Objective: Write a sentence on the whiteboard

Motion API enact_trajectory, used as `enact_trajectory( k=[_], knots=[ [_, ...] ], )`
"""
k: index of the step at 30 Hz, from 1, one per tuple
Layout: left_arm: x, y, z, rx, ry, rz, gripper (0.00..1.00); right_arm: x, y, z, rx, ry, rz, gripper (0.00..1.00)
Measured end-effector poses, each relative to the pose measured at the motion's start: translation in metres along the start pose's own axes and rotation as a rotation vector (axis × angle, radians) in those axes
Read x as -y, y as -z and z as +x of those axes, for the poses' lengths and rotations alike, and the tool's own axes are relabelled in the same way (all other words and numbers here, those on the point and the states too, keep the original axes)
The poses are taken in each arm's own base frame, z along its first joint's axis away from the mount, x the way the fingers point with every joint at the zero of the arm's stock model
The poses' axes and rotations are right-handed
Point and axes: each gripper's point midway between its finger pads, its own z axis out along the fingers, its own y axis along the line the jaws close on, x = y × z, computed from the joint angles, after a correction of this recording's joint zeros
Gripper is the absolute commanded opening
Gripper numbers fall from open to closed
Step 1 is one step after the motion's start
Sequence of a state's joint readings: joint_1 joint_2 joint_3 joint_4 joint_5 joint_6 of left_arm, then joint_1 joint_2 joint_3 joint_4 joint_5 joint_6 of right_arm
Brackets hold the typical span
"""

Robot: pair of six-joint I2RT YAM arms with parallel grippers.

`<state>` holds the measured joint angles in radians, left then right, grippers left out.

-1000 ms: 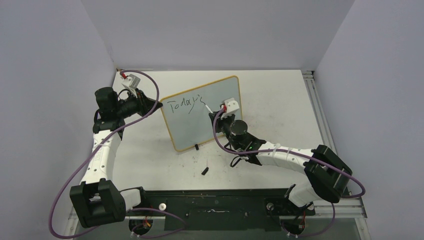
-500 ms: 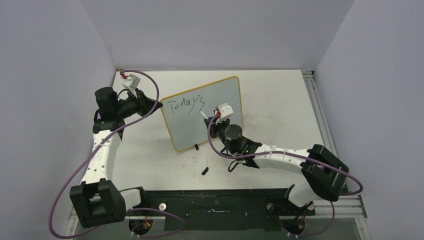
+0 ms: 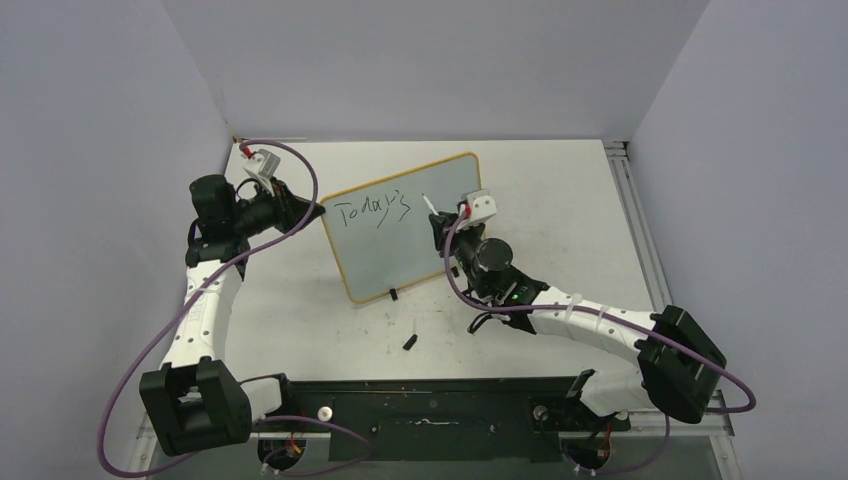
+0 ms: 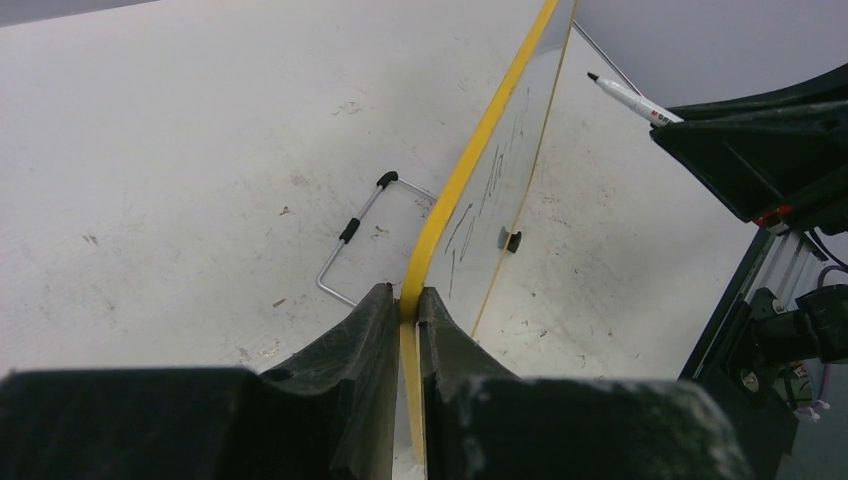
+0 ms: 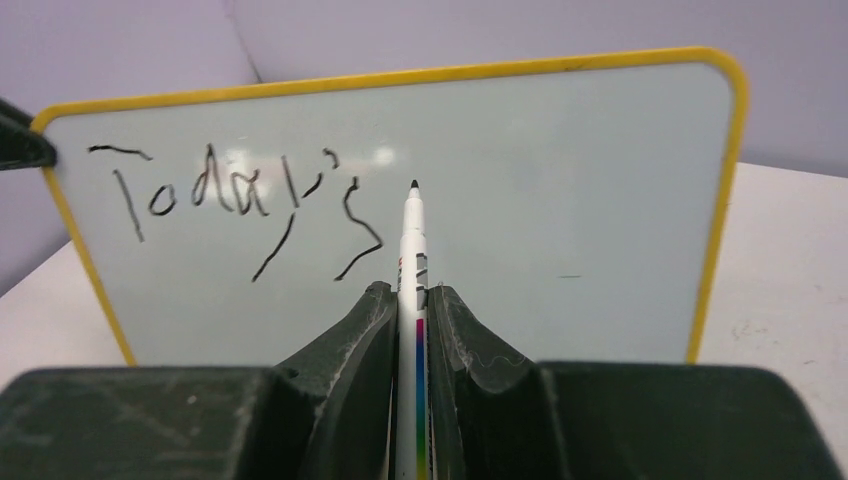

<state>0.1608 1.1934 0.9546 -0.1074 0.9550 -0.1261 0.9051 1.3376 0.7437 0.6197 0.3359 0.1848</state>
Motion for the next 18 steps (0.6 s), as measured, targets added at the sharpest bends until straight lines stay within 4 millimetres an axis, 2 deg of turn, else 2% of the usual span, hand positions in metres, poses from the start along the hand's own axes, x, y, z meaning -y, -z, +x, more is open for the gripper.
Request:
enact_trajectory(
  k=[4, 10, 18],
  knots=[
    [0.0, 0.0, 0.0, 0.0, 0.0, 0.0, 0.0, 0.02, -0.004, -0.006, 0.014, 0.018, 0.047, 0.05],
    [0.0, 0.0, 0.0, 0.0, 0.0, 0.0, 0.0, 0.038, -0.009, -0.008, 0.02, 0.038, 0.087, 0.05],
    [-0.001, 0.0, 0.0, 0.0, 0.001, -0.002, 0.0, 0.042, -0.021, -0.007, 0.02, 0.043, 0.085, 0.05]
  ],
)
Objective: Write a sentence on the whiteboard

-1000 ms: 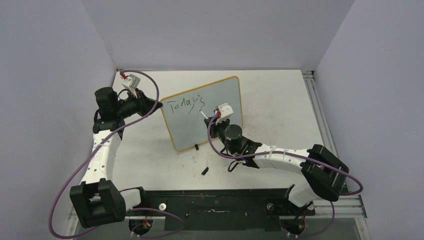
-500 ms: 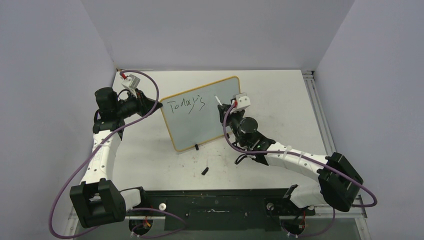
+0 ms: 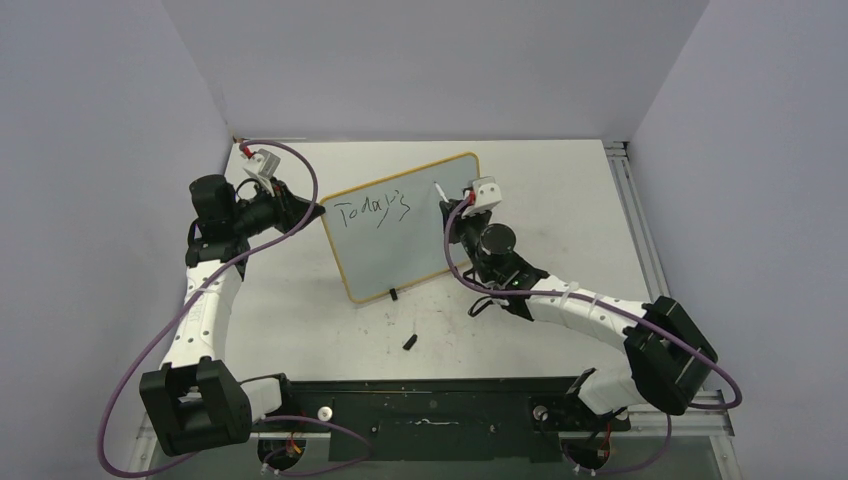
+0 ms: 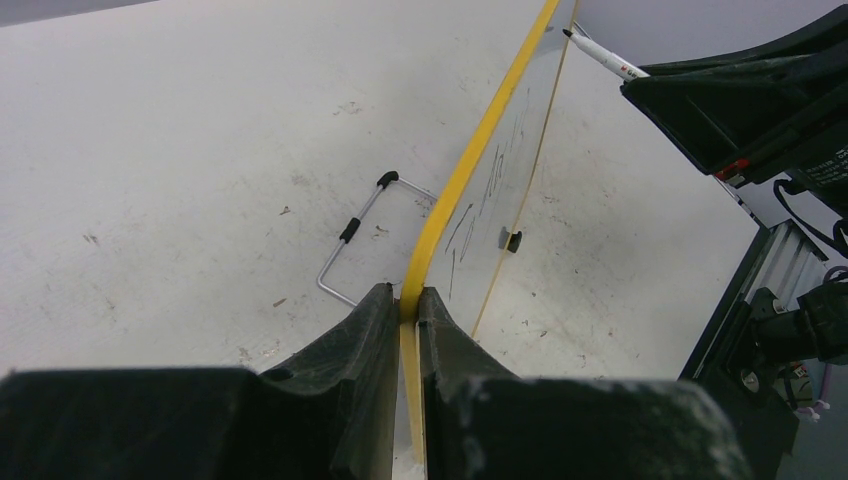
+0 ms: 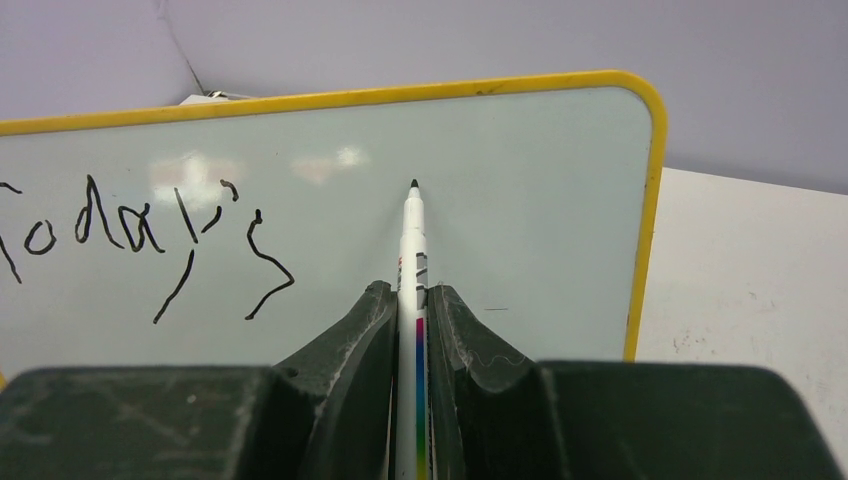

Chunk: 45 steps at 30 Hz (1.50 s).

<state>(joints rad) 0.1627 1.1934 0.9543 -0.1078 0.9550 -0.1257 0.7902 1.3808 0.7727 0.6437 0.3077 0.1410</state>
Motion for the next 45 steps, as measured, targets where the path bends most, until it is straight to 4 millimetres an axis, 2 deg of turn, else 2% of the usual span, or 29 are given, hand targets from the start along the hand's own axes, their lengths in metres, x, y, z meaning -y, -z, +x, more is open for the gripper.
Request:
enact_trajectory(
  k=[5, 13, 22, 32, 36, 45],
  knots=[
    [0.0, 0.0, 0.0, 0.0, -0.001, 0.0, 0.0, 0.0, -0.005, 0.004, -0.009, 0.006, -0.007, 0.05],
    [0.0, 0.0, 0.0, 0.0, -0.004, 0.0, 0.0, -0.007, -0.011, -0.008, 0.02, -0.001, -0.037, 0.05],
    [0.0, 0.0, 0.0, 0.0, -0.004, 0.0, 0.0, -0.01, -0.012, -0.004, 0.013, -0.004, -0.051, 0.05],
    [0.0, 0.0, 0.0, 0.0, -0.004, 0.0, 0.0, -0.008, 0.008, 0.043, -0.09, -0.004, -0.056, 0.05],
    [0.0, 0.0, 0.0, 0.0, -0.004, 0.001, 0.0, -0.011, 0.014, 0.052, -0.116, -0.003, -0.059, 0.05],
    [0.0, 0.0, 0.0, 0.0, -0.004, 0.002, 0.0, -0.017, 0.023, 0.031, -0.078, -0.012, -0.07, 0.05]
  ],
)
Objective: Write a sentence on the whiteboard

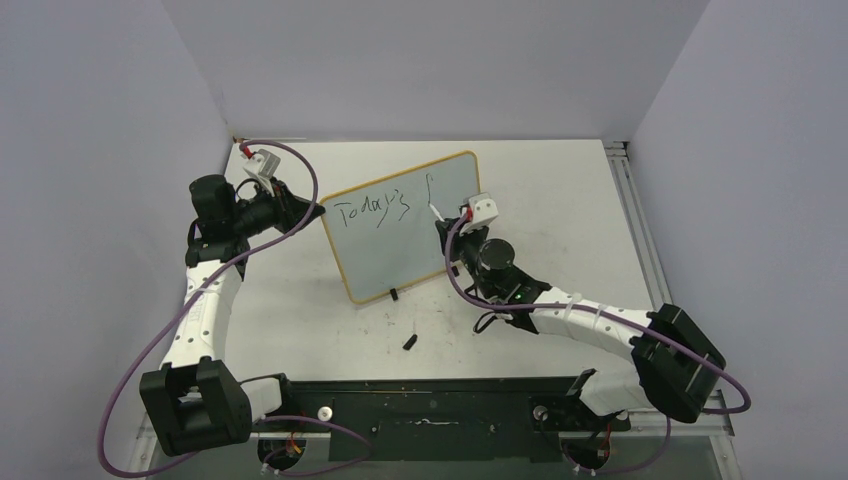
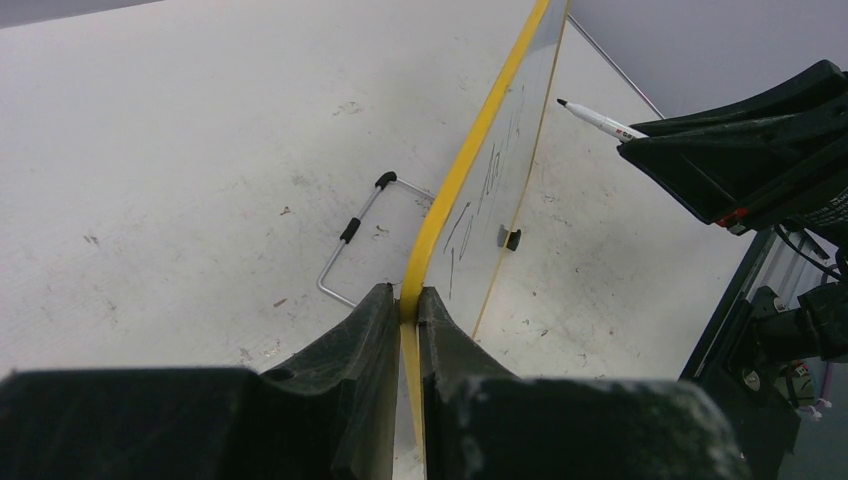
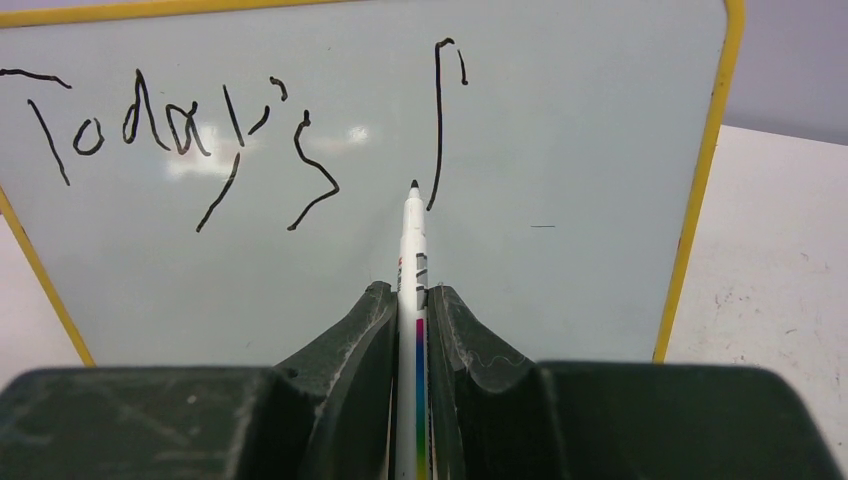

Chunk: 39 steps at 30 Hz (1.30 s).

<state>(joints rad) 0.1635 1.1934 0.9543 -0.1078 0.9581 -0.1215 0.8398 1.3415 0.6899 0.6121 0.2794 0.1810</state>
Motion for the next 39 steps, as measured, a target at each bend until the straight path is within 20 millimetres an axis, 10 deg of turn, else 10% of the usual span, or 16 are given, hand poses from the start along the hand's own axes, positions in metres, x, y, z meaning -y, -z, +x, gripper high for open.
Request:
enact_trajectory(
  k=[39],
  knots=[
    [0.0, 0.0, 0.0, 0.0, -0.002, 0.0, 0.0, 0.02, -0.021, -0.01, 0.026, 0.029, 0.063, 0.05]
  ],
)
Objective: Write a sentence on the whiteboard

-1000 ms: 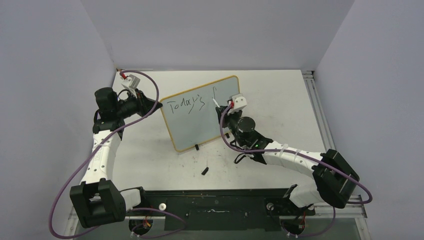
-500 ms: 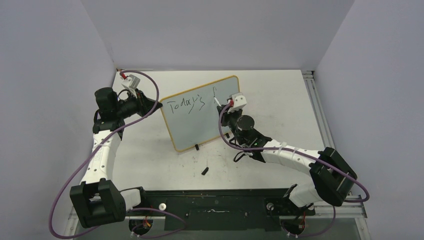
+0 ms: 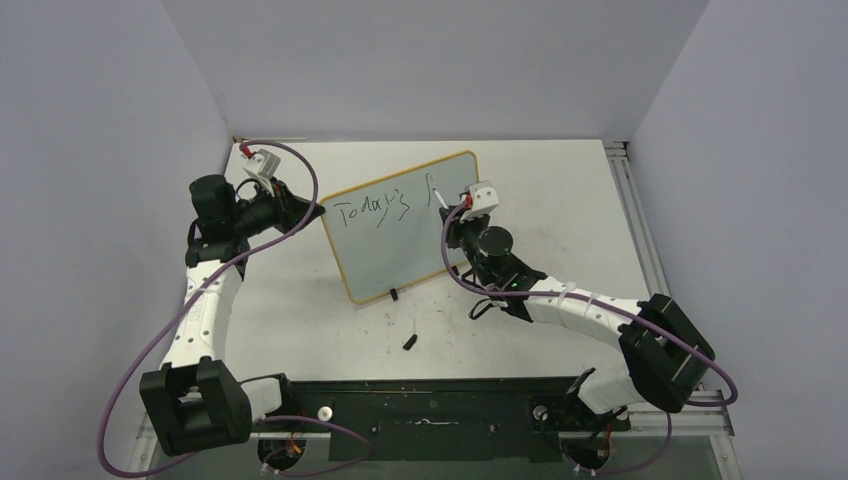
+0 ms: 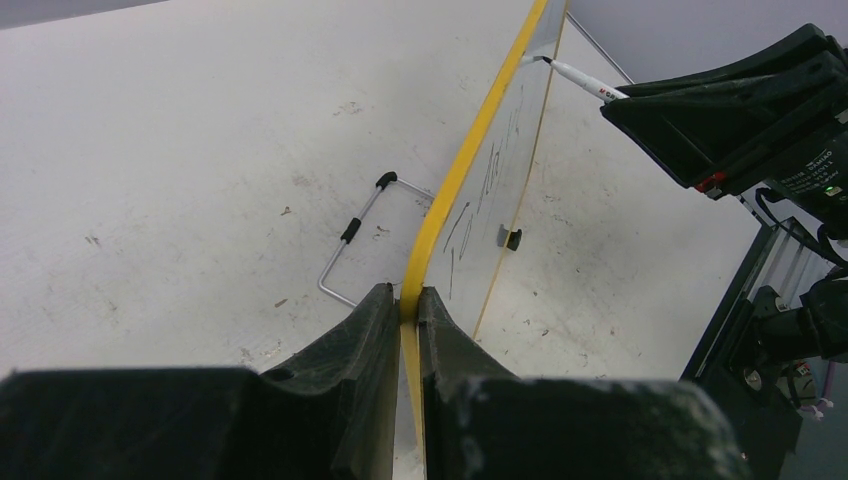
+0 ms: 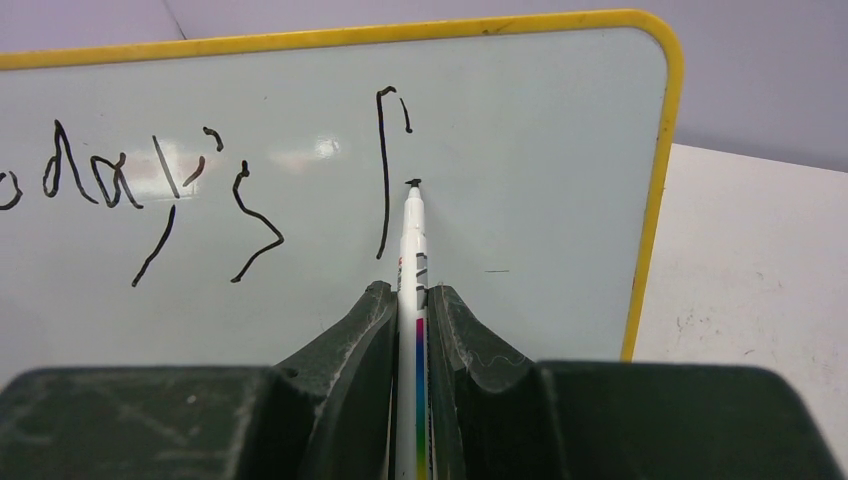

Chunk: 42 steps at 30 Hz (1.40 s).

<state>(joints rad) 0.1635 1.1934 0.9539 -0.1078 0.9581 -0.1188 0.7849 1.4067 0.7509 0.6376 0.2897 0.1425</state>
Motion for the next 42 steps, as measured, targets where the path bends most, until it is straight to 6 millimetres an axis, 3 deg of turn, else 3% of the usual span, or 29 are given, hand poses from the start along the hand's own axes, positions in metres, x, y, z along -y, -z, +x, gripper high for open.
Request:
enact_trajectory(
  k=[24, 34, 42],
  knots=[
    [0.0, 0.0, 0.0, 0.0, 0.0, 0.0, 0.0, -0.026, 0.0, 0.008, -0.011, 0.003, -0.078, 0.05],
    [0.0, 0.0, 0.0, 0.0, 0.0, 0.0, 0.0, -0.009, 0.004, -0.016, 0.043, 0.001, -0.026, 0.05],
    [0.0, 0.0, 0.0, 0.0, 0.0, 0.0, 0.0, 0.004, 0.002, -0.017, 0.044, 0.006, 0.003, 0.05]
  ],
)
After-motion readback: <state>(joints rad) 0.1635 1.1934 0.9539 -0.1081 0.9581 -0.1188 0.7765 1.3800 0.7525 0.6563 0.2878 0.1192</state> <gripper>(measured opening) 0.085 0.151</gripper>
